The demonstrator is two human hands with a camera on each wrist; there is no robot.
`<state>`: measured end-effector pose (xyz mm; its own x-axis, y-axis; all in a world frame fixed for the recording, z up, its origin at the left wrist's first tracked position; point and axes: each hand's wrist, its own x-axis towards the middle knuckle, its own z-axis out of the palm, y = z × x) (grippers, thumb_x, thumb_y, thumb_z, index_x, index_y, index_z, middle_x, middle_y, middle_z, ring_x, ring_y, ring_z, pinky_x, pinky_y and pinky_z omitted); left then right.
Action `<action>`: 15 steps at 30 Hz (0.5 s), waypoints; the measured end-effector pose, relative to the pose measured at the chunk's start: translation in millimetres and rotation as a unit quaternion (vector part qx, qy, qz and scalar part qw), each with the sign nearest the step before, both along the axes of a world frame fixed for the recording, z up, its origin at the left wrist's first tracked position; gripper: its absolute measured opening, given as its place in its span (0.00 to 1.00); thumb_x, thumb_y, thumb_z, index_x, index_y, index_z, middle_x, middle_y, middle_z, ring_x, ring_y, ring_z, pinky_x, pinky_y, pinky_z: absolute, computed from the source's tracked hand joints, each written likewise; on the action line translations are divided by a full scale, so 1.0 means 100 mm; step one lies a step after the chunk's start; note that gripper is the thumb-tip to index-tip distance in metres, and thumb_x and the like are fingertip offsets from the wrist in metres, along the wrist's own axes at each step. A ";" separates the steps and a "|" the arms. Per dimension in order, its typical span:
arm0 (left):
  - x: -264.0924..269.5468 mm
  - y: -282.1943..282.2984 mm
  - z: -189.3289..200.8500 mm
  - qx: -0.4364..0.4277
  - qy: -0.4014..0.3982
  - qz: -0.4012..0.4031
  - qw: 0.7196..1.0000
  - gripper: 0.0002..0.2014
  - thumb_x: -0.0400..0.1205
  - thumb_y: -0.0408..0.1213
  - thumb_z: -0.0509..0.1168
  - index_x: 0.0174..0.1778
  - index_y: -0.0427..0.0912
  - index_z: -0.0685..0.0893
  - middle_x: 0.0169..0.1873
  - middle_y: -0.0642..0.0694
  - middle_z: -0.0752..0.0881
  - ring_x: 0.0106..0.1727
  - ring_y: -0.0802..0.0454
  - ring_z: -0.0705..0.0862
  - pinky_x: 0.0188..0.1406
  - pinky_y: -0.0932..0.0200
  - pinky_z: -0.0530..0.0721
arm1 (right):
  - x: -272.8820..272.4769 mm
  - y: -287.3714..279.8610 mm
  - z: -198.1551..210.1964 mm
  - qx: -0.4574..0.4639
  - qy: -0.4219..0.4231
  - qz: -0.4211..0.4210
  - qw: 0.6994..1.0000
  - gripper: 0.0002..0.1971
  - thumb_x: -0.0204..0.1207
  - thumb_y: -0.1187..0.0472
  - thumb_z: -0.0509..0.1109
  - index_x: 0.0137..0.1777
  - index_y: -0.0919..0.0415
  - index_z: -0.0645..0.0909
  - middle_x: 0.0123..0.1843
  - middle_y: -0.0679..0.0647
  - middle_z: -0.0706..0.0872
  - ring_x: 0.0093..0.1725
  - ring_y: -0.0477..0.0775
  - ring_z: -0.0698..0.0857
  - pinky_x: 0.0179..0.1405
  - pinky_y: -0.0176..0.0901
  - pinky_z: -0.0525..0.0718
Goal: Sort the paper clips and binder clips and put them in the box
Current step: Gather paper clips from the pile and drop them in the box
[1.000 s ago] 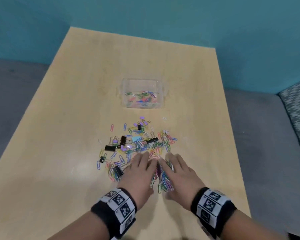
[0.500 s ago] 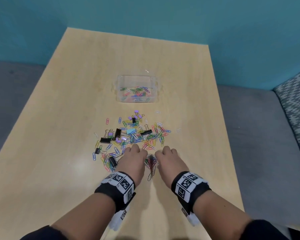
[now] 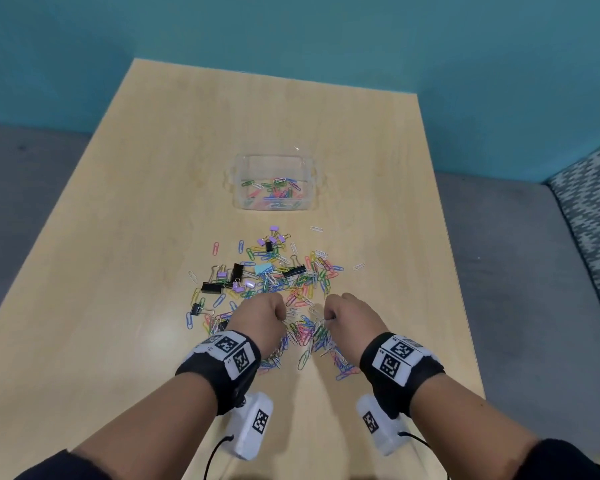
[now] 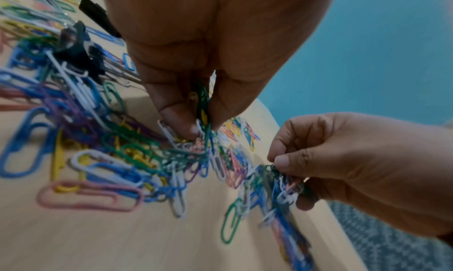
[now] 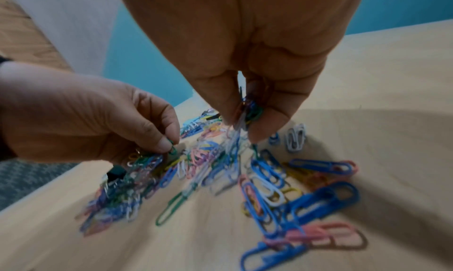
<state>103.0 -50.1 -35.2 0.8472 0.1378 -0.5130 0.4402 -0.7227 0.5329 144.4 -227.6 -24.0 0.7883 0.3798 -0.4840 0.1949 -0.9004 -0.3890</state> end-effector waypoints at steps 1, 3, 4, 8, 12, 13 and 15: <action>0.01 0.02 0.03 -0.020 0.001 0.018 1.000 0.08 0.73 0.27 0.63 0.38 0.46 0.82 0.37 0.51 0.84 0.37 0.51 0.83 0.33 0.59 0.83 | 0.02 0.00 0.03 0.009 0.005 -0.005 1.000 0.04 0.78 0.65 0.61 0.43 0.57 0.75 0.46 0.55 0.78 0.43 0.60 0.80 0.44 0.50 0.80; 0.04 0.06 0.08 -0.079 0.002 0.067 0.995 0.07 0.73 0.28 0.66 0.36 0.47 0.83 0.32 0.52 0.84 0.33 0.49 0.85 0.33 0.56 0.87 | 0.07 -0.01 0.11 0.038 0.017 -0.020 0.999 0.04 0.77 0.65 0.62 0.42 0.57 0.76 0.46 0.54 0.80 0.42 0.58 0.81 0.44 0.49 0.81; 0.05 0.08 0.11 -0.119 0.006 0.094 0.988 0.07 0.73 0.28 0.67 0.35 0.46 0.84 0.30 0.52 0.83 0.32 0.46 0.86 0.34 0.51 0.89 | 0.10 0.00 0.16 0.054 0.025 -0.033 0.998 0.04 0.76 0.66 0.63 0.42 0.57 0.77 0.45 0.54 0.81 0.41 0.58 0.83 0.42 0.49 0.82; 0.15 0.19 0.25 -0.249 0.029 0.182 0.951 0.06 0.74 0.23 0.70 0.35 0.38 0.84 0.23 0.49 0.80 0.21 0.47 0.80 0.32 0.42 0.88 | 0.25 0.03 0.36 0.126 0.082 -0.094 0.984 0.05 0.75 0.66 0.66 0.40 0.56 0.79 0.39 0.51 0.82 0.36 0.58 0.88 0.33 0.49 0.84; 0.27 0.30 0.35 -0.320 0.025 0.237 0.917 0.08 0.74 0.21 0.71 0.34 0.38 0.84 0.23 0.47 0.79 0.18 0.53 0.78 0.31 0.53 0.82 | 0.44 0.07 0.49 0.201 0.115 -0.132 0.964 0.05 0.75 0.69 0.68 0.40 0.60 0.80 0.37 0.52 0.80 0.28 0.53 0.84 0.25 0.38 0.80; 0.30 0.33 0.37 -0.337 0.024 0.245 0.909 0.08 0.73 0.21 0.71 0.34 0.37 0.84 0.22 0.47 0.79 0.18 0.51 0.78 0.34 0.51 0.80 | 0.50 0.09 0.52 0.222 0.122 -0.140 0.957 0.05 0.75 0.70 0.68 0.40 0.62 0.80 0.36 0.52 0.79 0.28 0.51 0.82 0.26 0.39 0.83; 0.38 0.40 0.42 -0.366 0.019 0.256 0.895 0.07 0.74 0.20 0.70 0.35 0.36 0.84 0.22 0.45 0.79 0.19 0.47 0.78 0.31 0.48 0.79 | 0.60 0.13 0.55 0.265 0.140 -0.164 0.940 0.04 0.74 0.73 0.69 0.40 0.65 0.80 0.33 0.52 0.78 0.28 0.48 0.79 0.31 0.43 0.87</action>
<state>141.4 -10.3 7.0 0.7486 0.1184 -0.6523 0.6422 0.1148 0.7579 204.3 -214.5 31.2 0.7751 0.3843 -0.5016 -0.2371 -0.5589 -0.7946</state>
